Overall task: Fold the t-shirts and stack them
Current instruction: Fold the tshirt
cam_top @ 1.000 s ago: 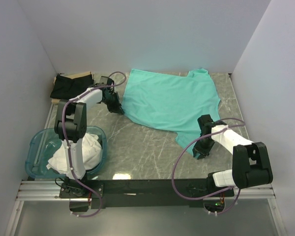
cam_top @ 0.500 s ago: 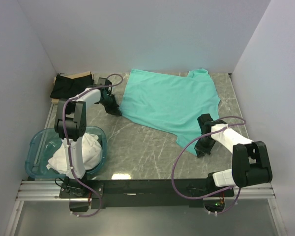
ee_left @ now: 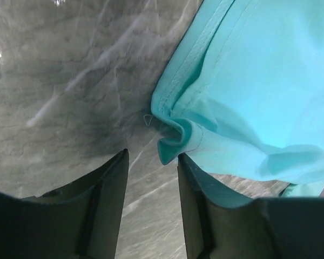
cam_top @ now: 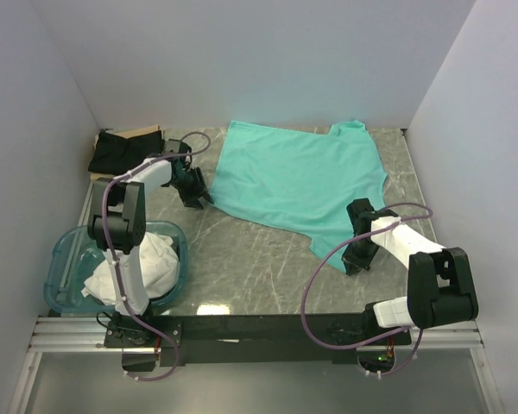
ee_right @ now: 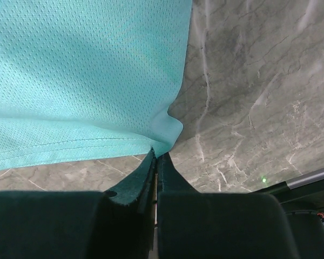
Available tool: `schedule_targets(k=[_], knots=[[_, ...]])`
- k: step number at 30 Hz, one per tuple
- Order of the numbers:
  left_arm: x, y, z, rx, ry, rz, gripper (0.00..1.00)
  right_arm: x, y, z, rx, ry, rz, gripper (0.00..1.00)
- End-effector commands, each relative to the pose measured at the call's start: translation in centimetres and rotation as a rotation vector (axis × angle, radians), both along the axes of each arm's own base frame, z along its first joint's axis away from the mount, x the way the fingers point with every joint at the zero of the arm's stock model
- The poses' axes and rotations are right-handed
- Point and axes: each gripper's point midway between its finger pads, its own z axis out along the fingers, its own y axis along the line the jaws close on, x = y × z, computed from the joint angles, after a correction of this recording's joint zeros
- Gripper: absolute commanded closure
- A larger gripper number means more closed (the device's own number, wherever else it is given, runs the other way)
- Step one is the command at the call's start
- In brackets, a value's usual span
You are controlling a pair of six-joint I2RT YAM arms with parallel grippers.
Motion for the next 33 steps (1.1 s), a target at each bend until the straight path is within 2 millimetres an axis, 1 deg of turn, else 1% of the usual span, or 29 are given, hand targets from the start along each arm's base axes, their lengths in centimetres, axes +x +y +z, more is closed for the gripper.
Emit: schedule_targets(k=[1,2,3,5,6,7,12,15,18,19,24,25,26,27,29,33], knots=[[0.7,-0.5,2.8,-0.037,-0.091,-0.003,0.53,0.9,-0.5,0.8,-0.029,-0.029,0.0,1.0],[0.5,-0.8,3.5,-0.065,-0.106,-0.007,0.53,0.9,-0.5,0.8,-0.027,-0.029,-0.002,1.0],[0.9,-1.2,4.0,-0.082,-0.132,-0.01,0.53,0.8,-0.5,0.8,-0.029,-0.031,0.0,1.0],[1.0,-1.7,4.9,-0.115,-0.152,-0.014,0.53,0.7,-0.5,0.7,-0.027,-0.031,0.0,1.0],[1.2,-1.8,5.1,-0.125,-0.163,-0.017,0.53,0.7,-0.4,0.6,-0.026,-0.029,-0.002,1.0],[1.3,-1.9,5.1,-0.129,-0.166,-0.019,0.53,0.6,-0.4,0.6,-0.021,-0.029,-0.001,1.0],[2.0,-2.7,3.9,-0.161,-0.137,-0.031,0.56,0.6,-0.3,0.5,-0.015,-0.031,-0.001,1.0],[2.3,-2.5,3.5,-0.142,-0.118,-0.026,0.56,0.4,-0.4,0.6,-0.021,-0.028,-0.001,1.0],[2.1,-2.2,3.5,-0.119,-0.117,-0.025,0.58,0.2,-0.4,0.6,-0.021,-0.027,-0.003,1.0],[1.9,-1.8,3.3,-0.093,-0.115,-0.016,0.58,0.3,-0.4,0.6,-0.021,-0.029,-0.005,1.0],[0.7,-0.6,4.6,-0.036,-0.135,0.001,0.58,0.6,-0.3,0.7,-0.014,-0.034,-0.004,1.0],[0.3,-0.6,4.5,-0.039,-0.126,0.0,0.58,0.6,-0.3,0.7,-0.014,-0.032,-0.004,1.0],[0.0,-0.8,5.2,-0.058,-0.132,-0.005,0.58,0.6,-0.2,0.7,-0.013,-0.031,-0.004,1.0],[-0.2,-1.0,5.4,-0.069,-0.132,-0.007,0.58,0.7,-0.2,0.7,-0.013,-0.032,-0.001,1.0],[-0.9,-1.2,5.4,-0.092,-0.121,-0.01,0.58,0.6,-0.3,0.7,-0.015,-0.027,0.002,1.0],[-1.1,-1.9,4.6,-0.125,-0.097,-0.04,0.57,0.6,-0.3,0.7,-0.014,-0.025,0.009,1.0]])
